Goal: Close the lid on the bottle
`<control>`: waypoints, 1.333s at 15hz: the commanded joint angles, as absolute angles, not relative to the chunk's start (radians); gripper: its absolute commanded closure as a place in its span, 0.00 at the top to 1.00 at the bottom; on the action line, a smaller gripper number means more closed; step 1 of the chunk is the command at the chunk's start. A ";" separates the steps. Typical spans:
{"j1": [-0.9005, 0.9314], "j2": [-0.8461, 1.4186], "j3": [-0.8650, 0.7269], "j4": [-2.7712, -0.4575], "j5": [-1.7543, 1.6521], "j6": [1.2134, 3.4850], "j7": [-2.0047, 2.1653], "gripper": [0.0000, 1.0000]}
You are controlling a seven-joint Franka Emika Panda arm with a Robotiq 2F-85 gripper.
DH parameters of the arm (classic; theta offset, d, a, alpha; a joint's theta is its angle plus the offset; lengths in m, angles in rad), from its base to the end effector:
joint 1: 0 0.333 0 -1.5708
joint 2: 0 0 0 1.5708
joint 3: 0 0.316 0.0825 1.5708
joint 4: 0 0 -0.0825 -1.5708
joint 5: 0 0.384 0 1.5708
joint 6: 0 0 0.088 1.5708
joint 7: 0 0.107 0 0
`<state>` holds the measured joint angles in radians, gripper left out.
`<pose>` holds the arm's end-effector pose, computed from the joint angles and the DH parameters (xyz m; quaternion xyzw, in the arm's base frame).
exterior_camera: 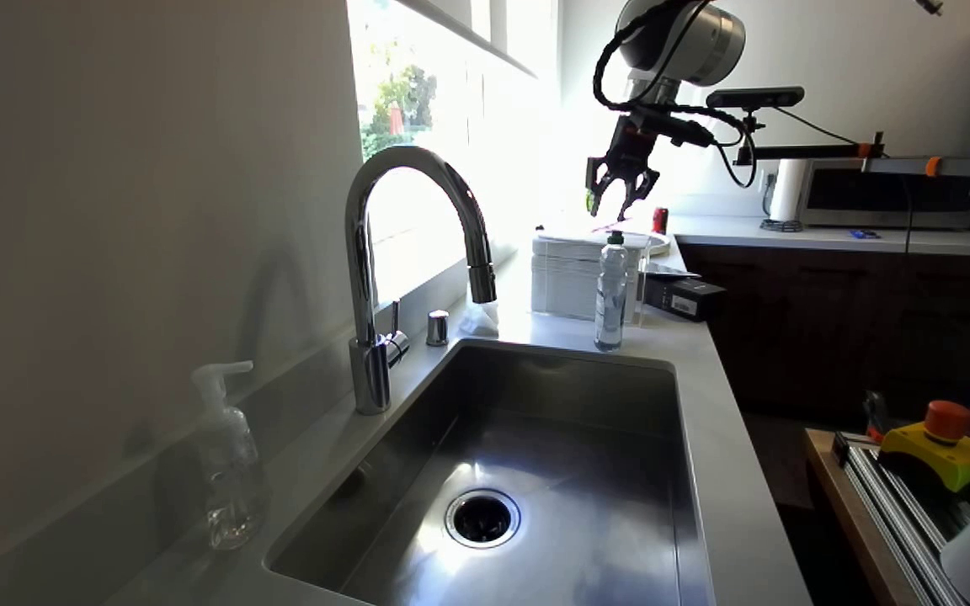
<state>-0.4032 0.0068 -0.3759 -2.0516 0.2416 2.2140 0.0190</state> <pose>0.4088 -0.3922 0.4504 -0.8870 0.4440 -0.1092 0.0646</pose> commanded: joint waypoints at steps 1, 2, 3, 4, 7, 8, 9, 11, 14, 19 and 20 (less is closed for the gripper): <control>-0.393 -0.030 -0.375 -2.079 0.214 2.205 0.000 0.88; -0.392 -0.035 -0.374 -2.081 0.206 2.201 -0.006 0.95; -0.390 -0.038 -0.373 -2.081 0.199 2.198 -0.008 0.99; -0.389 -0.042 -0.372 -2.083 0.189 2.195 -0.012 1.00; -0.382 -0.063 -0.368 -2.091 0.151 2.174 -0.023 1.00; -0.380 -0.071 -0.366 -2.094 0.133 2.163 -0.020 1.00; -0.377 -0.082 -0.364 -2.099 0.115 2.147 -0.023 1.00; -0.371 -0.106 -0.359 -2.115 0.073 2.128 -0.013 1.00; -0.363 -0.155 -0.348 -2.142 0.027 2.080 -0.020 1.00; -0.345 -0.233 -0.329 -2.187 -0.014 2.011 -0.061 1.00; -0.342 -0.248 -0.326 -2.195 -0.023 2.005 -0.066 1.00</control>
